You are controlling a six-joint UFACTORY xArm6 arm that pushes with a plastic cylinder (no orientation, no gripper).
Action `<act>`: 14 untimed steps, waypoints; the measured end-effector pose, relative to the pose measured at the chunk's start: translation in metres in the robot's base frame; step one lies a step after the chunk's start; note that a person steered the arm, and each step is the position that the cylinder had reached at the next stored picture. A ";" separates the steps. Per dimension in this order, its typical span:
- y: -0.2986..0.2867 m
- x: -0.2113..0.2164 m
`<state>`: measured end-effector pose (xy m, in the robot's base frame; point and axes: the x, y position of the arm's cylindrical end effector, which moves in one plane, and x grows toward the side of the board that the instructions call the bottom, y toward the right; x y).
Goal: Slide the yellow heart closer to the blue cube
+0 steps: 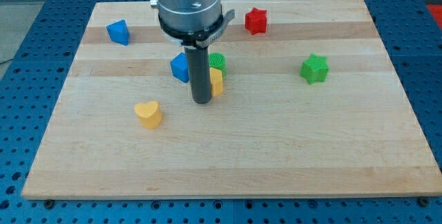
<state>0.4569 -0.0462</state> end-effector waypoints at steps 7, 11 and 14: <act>-0.118 0.056; -0.074 0.029; -0.072 0.025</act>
<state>0.4817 -0.1182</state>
